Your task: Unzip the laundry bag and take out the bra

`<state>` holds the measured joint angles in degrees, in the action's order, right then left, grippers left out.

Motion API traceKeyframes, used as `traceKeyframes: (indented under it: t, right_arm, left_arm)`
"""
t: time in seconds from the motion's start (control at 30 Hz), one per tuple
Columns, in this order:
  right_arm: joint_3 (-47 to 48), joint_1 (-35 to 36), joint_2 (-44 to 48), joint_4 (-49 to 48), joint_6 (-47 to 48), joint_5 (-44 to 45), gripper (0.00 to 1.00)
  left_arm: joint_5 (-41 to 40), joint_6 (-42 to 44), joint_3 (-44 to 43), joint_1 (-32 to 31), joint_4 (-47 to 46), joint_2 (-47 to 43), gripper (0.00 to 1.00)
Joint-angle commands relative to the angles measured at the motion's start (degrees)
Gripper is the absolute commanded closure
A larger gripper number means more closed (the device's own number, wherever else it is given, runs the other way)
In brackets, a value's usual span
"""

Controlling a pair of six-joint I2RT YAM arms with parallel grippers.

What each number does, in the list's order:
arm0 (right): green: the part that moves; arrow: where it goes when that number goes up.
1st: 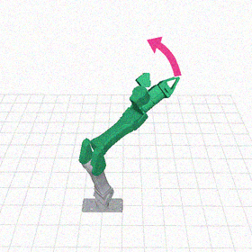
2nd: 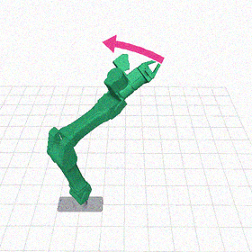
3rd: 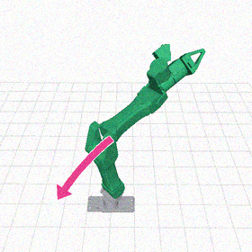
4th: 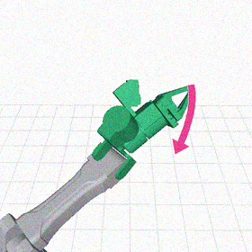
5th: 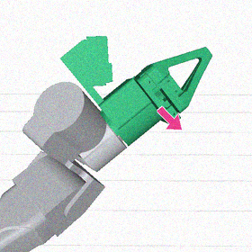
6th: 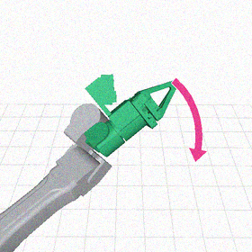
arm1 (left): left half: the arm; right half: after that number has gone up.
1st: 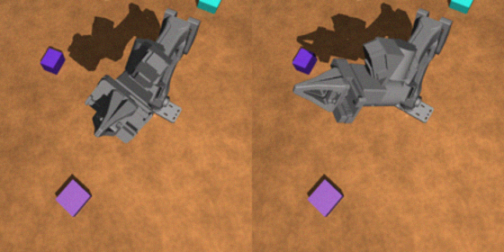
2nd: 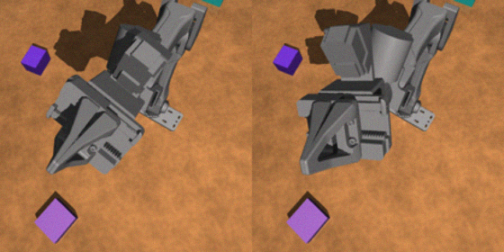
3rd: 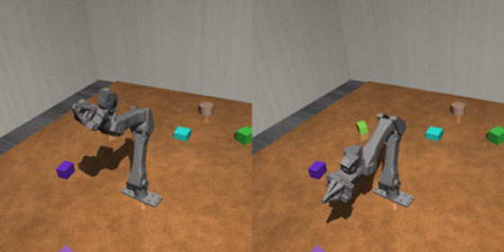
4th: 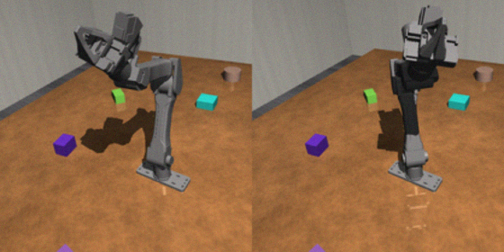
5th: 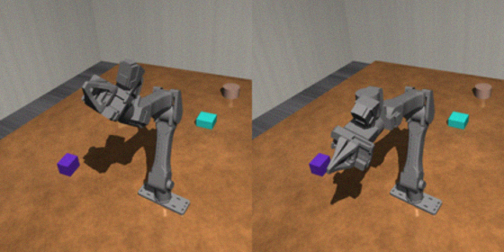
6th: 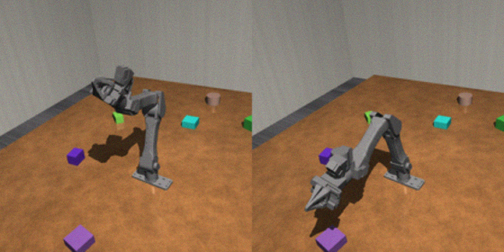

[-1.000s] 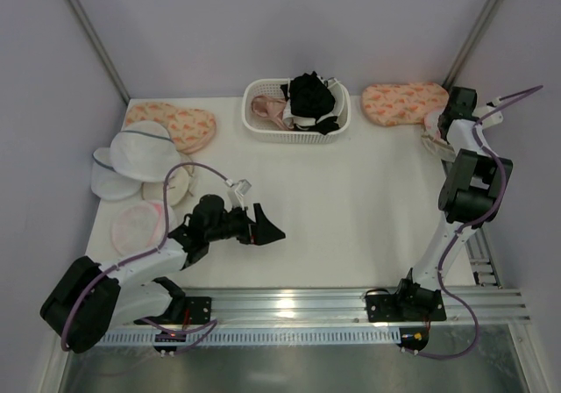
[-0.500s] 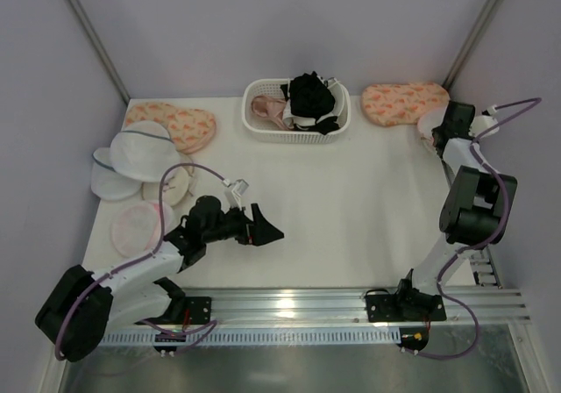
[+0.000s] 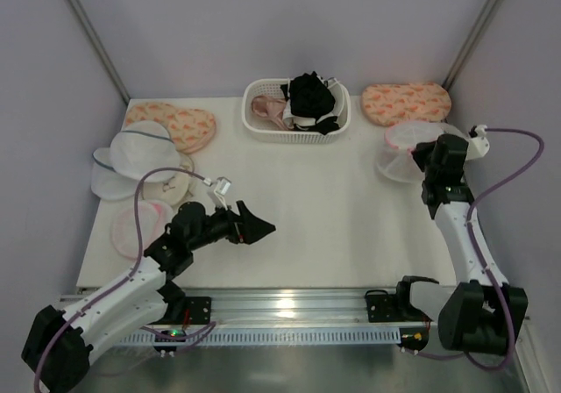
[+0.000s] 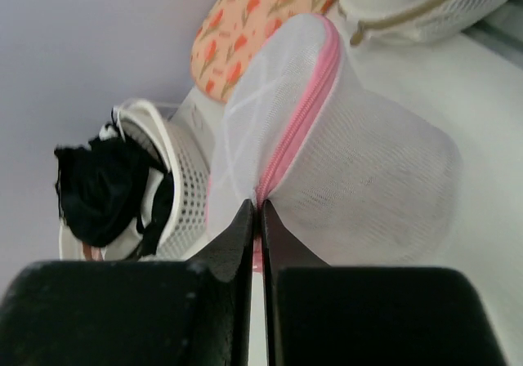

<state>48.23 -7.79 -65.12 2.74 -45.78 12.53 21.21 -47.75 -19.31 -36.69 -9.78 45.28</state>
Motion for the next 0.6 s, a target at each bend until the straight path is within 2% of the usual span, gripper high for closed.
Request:
traceKeyframes:
  t: [0.0,0.17,0.33,0.47,0.57]
  right_arm:
    - [-7.6,3.4,10.0,4.1,0.1,-3.6,0.96]
    - [-19.7,5.5,25.3,9.6,-3.2,-14.4,0.96]
    - [-28.4,5.9,40.7,11.8,-8.4,-26.0,0.96]
    - [-35.6,5.9,46.9,3.4,-15.9,-35.8,0.96]
    - [-37.2,6.3,47.9,1.7,-18.4,-39.5,0.96]
  left_arm:
    - [-4.6,-3.0,0.1,-0.1,4.6,-4.0,0.01]
    - [-3.5,-9.4,2.7,-0.1,3.0,-9.1,0.01]
    - [-2.3,-15.1,5.5,-0.4,-4.1,-9.8,0.01]
    - [-3.1,-22.1,7.8,-1.5,-13.8,-6.2,0.01]
    - [-4.9,-25.8,7.9,-3.7,-19.6,-3.5,0.01]
